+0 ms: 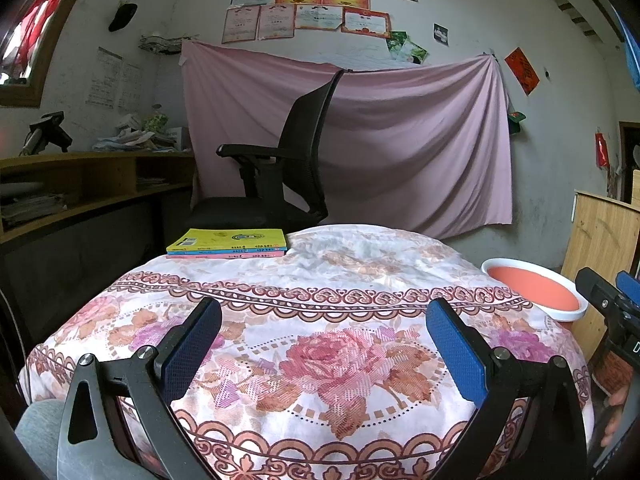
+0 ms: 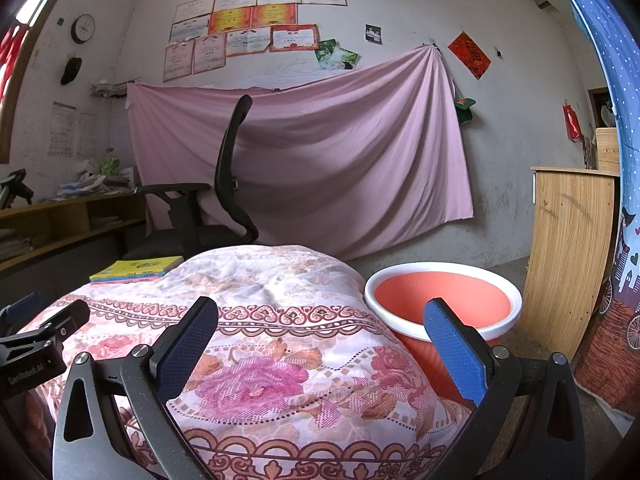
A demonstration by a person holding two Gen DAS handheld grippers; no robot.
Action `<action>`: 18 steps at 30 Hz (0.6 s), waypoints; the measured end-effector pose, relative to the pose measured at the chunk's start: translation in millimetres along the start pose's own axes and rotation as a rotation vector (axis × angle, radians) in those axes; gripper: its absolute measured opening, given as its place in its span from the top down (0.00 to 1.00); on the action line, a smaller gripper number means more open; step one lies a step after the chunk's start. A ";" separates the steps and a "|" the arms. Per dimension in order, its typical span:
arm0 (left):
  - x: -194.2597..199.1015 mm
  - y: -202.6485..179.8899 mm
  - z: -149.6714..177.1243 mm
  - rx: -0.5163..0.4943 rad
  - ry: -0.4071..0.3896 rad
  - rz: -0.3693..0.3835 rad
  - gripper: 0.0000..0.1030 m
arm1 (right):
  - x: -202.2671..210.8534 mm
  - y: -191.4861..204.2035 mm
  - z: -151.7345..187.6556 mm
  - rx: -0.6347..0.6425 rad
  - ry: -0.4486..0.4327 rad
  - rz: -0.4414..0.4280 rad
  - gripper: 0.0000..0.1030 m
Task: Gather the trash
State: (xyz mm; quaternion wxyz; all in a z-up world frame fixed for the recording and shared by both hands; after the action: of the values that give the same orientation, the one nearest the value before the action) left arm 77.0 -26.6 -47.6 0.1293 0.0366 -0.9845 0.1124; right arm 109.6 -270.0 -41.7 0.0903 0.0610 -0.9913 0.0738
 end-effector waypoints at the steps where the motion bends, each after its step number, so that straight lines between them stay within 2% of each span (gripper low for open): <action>1: 0.4 -0.1 0.3 0.001 0.000 0.000 0.03 | -0.5 0.0 0.1 0.000 0.000 0.000 0.00; 18: -3.1 1.1 0.8 0.011 0.005 -0.001 0.03 | -0.1 1.4 0.1 0.002 0.001 -0.001 0.00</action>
State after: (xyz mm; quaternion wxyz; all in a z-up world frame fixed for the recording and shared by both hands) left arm 79.7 -25.5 -49.5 0.1314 0.0375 -0.9836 0.1180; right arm 109.4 -268.6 -42.0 0.0909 0.0613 -0.9911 0.0749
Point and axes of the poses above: each gripper's, at about its wrist camera, not at the fingertips, and x roughly against the way its jaws point, y to its left, z to its underside, the point moved 4 cm from there along -x, roughly the way its jaws point, and after that the axes turned 11 degrees about x, right-handed, at the moved point
